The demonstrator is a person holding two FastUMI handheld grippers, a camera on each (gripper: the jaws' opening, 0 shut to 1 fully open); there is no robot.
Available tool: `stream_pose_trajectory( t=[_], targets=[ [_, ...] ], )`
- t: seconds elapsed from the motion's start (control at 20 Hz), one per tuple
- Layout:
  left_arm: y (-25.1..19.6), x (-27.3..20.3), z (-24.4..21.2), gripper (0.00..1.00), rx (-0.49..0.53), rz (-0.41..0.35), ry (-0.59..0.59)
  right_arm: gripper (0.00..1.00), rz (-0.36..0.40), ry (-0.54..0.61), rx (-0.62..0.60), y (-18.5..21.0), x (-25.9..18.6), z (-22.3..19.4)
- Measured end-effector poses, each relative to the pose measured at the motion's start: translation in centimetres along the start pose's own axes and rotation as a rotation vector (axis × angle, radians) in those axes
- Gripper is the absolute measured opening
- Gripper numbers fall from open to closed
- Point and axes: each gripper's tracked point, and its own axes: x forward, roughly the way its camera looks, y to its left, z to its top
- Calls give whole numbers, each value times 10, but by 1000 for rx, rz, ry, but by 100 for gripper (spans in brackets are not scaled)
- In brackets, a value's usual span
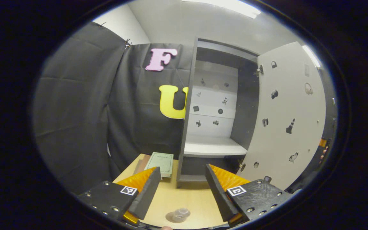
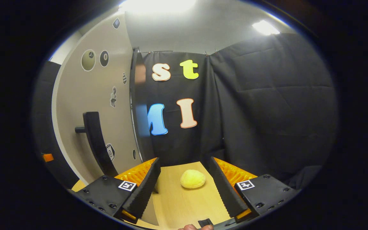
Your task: Open the cabinet door with the right hand, grasp the bottle in the cabinet with the left hand and place it on the coaster, then close the cabinet door with the right hand.
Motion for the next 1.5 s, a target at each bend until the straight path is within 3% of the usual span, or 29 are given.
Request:
stream_pose_trajectory(
  t=[0.05,0.1,0.2,0.25,0.45,0.5,0.55,0.6,0.7,0.95,1.0,1.05,1.2,1.25,1.3,1.5],
  targets=[
    [3,-2,2,87,5,9,-2,98,21,5,9,8,-1,2],
    [4,-2,-1,87,7,7,-2,93,33,5,12,12,-2,5],
    [4,-2,-9,83,5,-1,10,92,45,0,-3,20,-2,9],
    [6,-2,-12,85,4,2,14,98,42,11,-18,23,-3,9],
    [10,-6,-23,83,6,6,30,96,54,-6,-118,33,-5,19],
    [11,-6,-25,87,-1,4,31,89,74,-7,-98,39,-6,19],
    [11,-6,-25,87,-8,1,35,89,92,-5,-68,47,-7,19],
    [12,-6,-26,87,-14,1,37,96,113,2,-32,56,-11,16],
    [20,-7,-22,83,-9,19,29,96,163,20,5,72,-8,12],
    [33,-14,-23,87,-1,52,22,96,298,51,16,130,-12,4],
    [36,-16,-24,87,-3,59,21,89,319,54,12,140,-15,3],
    [40,-19,-24,83,-3,68,21,96,338,52,2,150,-16,3],
    [52,-26,-25,83,2,104,17,96,398,57,-14,179,-11,0],
    [56,-29,-25,83,0,112,16,89,420,66,-11,189,-10,-2],
    [60,-31,-25,87,-4,122,13,96,441,71,-5,198,-8,-3],
    [74,-38,-24,83,-16,163,7,96,525,97,16,234,7,-9]
  ],
)
